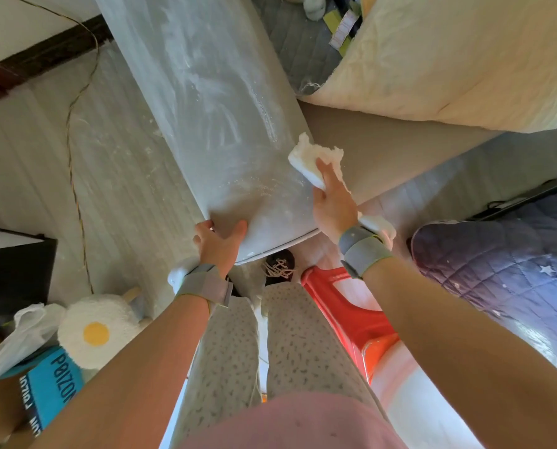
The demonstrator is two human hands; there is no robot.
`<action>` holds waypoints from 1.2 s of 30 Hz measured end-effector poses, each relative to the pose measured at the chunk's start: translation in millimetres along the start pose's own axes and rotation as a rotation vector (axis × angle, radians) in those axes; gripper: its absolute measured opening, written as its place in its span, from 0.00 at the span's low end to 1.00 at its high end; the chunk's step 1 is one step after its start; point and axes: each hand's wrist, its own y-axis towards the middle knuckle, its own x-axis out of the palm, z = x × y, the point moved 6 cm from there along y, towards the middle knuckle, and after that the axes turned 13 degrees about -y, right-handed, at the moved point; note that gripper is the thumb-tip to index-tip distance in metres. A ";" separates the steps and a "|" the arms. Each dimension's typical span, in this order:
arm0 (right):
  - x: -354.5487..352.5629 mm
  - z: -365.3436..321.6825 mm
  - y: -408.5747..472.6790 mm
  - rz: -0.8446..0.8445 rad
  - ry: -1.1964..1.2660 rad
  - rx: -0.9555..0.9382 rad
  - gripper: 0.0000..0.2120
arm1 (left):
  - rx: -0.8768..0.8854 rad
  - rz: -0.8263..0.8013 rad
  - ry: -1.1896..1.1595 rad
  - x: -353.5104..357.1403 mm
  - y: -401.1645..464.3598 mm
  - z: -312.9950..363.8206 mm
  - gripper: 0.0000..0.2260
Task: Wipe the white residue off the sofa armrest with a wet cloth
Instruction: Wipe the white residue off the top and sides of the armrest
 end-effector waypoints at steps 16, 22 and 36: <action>70.2 -68.3 -89.7 0.065 -0.356 -0.359 0.27 | -0.168 -0.339 -0.284 -39.9 8.7 -17.1 0.15; 107.5 -90.5 -116.8 0.066 -0.478 -0.536 0.26 | -0.308 -0.279 -0.461 -64.6 23.8 -27.6 0.13; 22.6 -82.5 -100.0 0.498 -0.155 -0.301 0.27 | -0.352 -0.489 -0.582 -57.7 20.9 -39.4 0.22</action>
